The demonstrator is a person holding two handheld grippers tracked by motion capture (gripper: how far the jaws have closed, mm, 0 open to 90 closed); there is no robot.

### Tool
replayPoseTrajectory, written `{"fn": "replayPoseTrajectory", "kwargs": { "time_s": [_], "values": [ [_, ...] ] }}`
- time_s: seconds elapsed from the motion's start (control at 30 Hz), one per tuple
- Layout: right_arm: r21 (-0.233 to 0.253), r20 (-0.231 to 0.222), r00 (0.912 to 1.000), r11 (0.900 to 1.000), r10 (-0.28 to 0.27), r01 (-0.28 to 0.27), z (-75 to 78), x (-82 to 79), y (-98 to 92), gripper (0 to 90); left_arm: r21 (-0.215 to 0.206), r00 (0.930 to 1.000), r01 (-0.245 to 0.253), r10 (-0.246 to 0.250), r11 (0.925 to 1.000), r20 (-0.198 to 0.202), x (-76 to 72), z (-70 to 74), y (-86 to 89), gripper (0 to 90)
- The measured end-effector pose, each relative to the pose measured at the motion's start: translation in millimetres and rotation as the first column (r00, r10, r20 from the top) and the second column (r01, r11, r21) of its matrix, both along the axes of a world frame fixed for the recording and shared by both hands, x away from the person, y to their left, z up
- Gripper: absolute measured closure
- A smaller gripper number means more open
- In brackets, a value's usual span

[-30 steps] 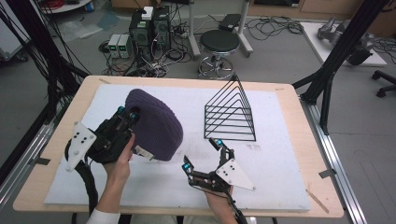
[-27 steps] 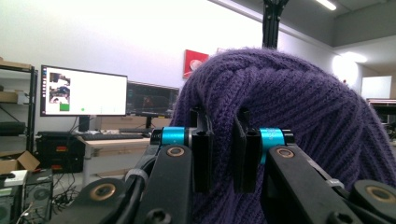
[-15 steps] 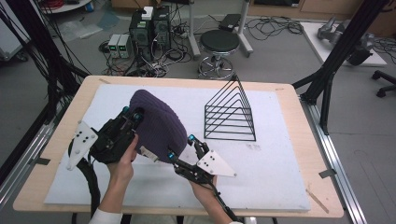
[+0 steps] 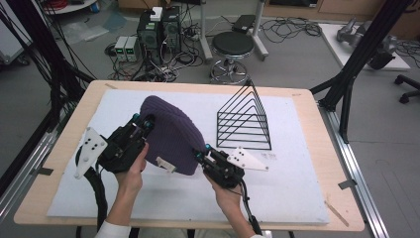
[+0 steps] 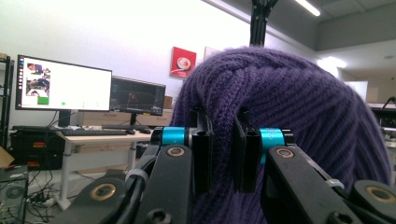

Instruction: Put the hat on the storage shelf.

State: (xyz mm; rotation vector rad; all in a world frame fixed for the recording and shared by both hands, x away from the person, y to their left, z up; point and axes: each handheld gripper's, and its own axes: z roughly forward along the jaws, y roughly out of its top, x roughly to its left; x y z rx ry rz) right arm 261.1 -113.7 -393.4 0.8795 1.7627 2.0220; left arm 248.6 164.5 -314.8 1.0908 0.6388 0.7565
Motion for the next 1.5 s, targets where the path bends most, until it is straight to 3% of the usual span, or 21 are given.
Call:
{"fn": "replayPoseTrajectory", "kwargs": {
  "time_s": [0.13,0.3,0.4,0.63,0.87,1.03,1.2,1.5],
  "values": [
    [-0.023,0.053,0.9961,0.997,-0.071,0.073,10.9,-0.3,-15.1,81.0,0.021,0.9994,-0.029,0.028,0.9994,0.02,0.5,-0.8,-4.7,80.4],
    [-0.013,0.102,0.987,0.992,-0.124,0.126,30.2,4.8,-34.5,81.8,0.053,0.9963,-0.053,0.049,0.9972,0.07,7.7,3.3,-18.1,80.6],
    [-0.043,0.159,0.9718,0.982,-0.174,0.183,46.1,10.2,-44.0,81.8,0.066,0.9951,-0.045,0.039,0.9968,0.091,15.3,9.7,-26.1,80.6],
    [-0.078,0.199,0.9508,0.963,-0.237,0.257,70.7,20.9,-60.8,81.8,0.132,0.9918,-0.029,0.012,0.9908,0.127,29.2,34.9,-44.2,80.6],
    [-0.091,0.252,0.9195,0.939,-0.302,0.333,93.5,31.0,-69.5,81.7,0.141,0.9875,-0.033,0.011,0.9895,0.157,41.5,54.6,-57.8,80.6],
    [-0.074,0.267,0.8998,0.924,-0.345,0.376,105.7,34.6,-76.4,81.7,0.133,0.9891,-0.014,-0.006,0.9911,0.147,50.1,62.5,-67.1,80.5],
    [-0.08,0.279,0.8785,0.902,-0.388,0.424,113.1,43.1,-84.3,81.7,0.132,0.99,0.0,-0.018,0.9912,0.14,63.3,71.3,-78.5,80.5],
    [-0.077,0.298,0.8254,0.85,-0.48,0.522,133.0,58.2,-102.8,81.6,0.146,0.9909,0.034,-0.053,0.9886,0.124,89.9,94.2,-103.5,80.5]
  ]
}}
